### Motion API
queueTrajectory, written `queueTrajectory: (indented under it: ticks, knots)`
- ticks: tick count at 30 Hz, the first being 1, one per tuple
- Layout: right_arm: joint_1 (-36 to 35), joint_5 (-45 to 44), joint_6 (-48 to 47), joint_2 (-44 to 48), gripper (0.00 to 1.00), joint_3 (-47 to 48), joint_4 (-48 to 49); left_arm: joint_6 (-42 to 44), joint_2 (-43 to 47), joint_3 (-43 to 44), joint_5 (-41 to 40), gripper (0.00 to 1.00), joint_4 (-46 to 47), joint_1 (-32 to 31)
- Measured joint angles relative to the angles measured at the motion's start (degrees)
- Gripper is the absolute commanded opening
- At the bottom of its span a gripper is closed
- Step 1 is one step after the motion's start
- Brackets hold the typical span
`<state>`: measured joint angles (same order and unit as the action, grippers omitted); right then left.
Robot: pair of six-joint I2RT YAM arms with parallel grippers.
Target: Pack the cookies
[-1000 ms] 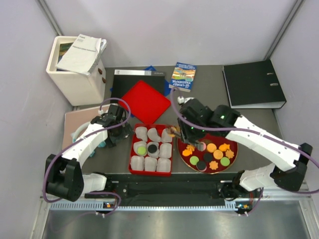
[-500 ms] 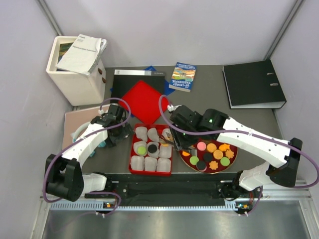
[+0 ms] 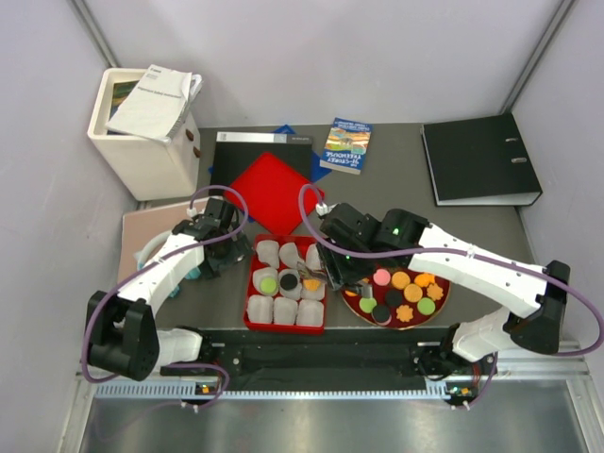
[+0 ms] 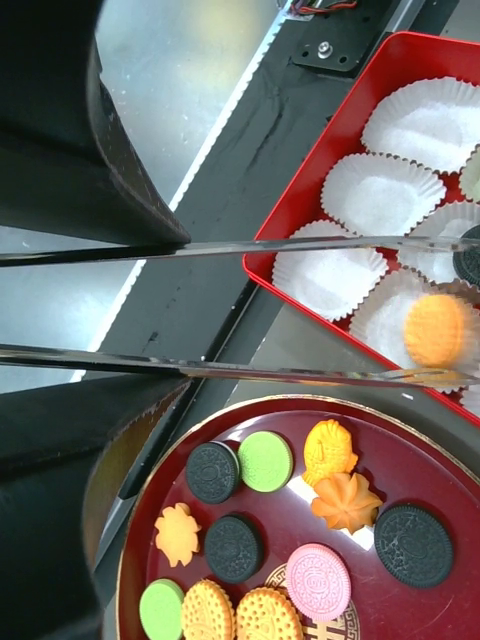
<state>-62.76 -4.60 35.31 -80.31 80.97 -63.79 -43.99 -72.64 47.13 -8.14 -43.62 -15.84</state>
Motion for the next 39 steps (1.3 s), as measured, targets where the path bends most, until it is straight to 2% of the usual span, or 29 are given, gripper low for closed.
queueTrajectory:
  ticks: [8,13,18,24,31,39]
  knots:
    - [-0.13,-0.48,0.52,0.00,0.57,0.02,-0.11,0.00,-0.15,-0.13,0.28,0.99,0.09,0.00]
    - [0.11,-4.72,1.11,0.04,0.57,1.77,-2.34,0.00,-0.15,-0.13,0.28,0.99,0.09,0.00]
    - [4.68,-8.52,2.01,4.28,0.55,2.19,-4.44,0.00,-0.15,-0.13,0.44,0.99,0.11,0.00]
    - [12.92,-11.08,3.58,15.45,0.53,-7.08,-6.86,0.00,-0.35,-0.24,1.18,0.99,0.39,0.00]
    - [13.00,-10.25,5.88,17.46,0.52,-17.03,-7.21,0.00,-1.03,-0.46,1.92,0.99,0.55,0.00]
    - [13.00,-9.64,6.78,19.04,0.52,-18.86,-7.39,-0.04,-1.03,-0.66,1.90,0.99,0.50,0.00]
